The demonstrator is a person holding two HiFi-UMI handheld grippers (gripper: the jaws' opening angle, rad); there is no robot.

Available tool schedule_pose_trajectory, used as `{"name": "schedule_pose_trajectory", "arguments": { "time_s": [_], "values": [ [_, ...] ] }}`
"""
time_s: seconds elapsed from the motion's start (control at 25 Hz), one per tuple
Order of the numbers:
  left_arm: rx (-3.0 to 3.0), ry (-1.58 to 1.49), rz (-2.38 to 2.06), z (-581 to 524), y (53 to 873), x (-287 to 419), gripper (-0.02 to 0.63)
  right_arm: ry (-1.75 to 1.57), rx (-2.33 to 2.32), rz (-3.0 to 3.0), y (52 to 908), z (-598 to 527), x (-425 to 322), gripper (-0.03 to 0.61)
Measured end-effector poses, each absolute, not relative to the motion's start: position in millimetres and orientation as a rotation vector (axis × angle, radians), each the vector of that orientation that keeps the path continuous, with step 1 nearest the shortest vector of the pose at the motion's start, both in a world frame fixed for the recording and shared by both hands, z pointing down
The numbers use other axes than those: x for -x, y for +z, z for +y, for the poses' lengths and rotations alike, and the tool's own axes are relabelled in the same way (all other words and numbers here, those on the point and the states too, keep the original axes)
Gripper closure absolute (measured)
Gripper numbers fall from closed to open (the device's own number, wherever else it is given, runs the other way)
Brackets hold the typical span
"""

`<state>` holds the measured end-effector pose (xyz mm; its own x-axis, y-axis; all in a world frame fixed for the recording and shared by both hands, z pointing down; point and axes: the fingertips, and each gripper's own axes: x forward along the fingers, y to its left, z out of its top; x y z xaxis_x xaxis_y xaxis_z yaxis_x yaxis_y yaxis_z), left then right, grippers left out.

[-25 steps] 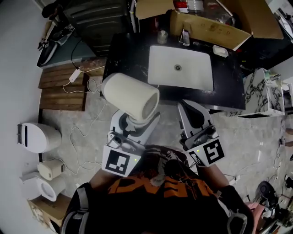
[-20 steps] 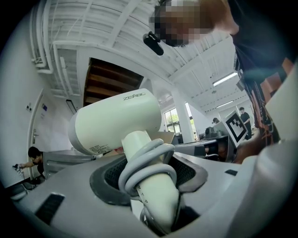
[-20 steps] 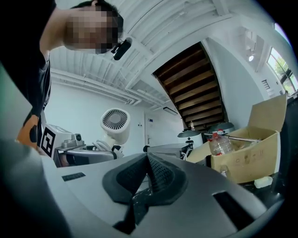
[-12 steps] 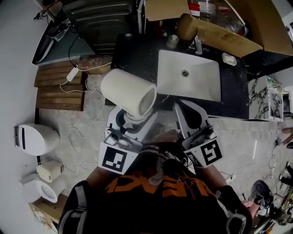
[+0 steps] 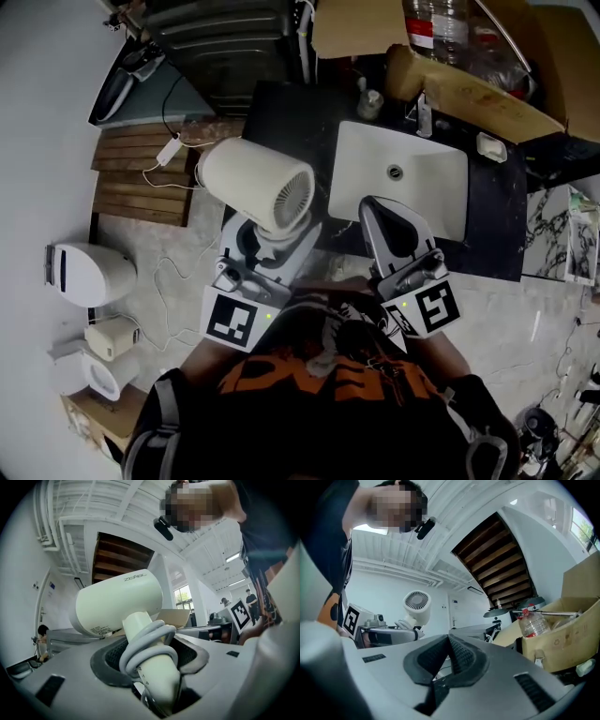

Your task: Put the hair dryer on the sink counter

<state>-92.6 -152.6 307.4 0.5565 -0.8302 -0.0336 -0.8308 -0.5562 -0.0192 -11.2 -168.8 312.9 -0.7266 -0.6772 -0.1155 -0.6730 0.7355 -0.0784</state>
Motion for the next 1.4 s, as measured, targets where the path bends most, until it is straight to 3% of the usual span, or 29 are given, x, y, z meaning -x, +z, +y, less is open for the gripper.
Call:
{"name": "schedule_pose_trajectory", "arguments": {
  "time_s": [0.76, 1.4],
  "values": [
    [2.836, -0.134, 1.484, -217.0, 356.4, 105.4, 0.353, -0.093, 1.142, 2.814, 322.5, -231.2, 19.8, 0.565],
    [3.132, -0.978, 1.7, -314.0, 601.8, 142.0, 0.354, -0.113, 1.207, 2.807, 314.4, -236.0, 40.0, 0.565]
  ]
}}
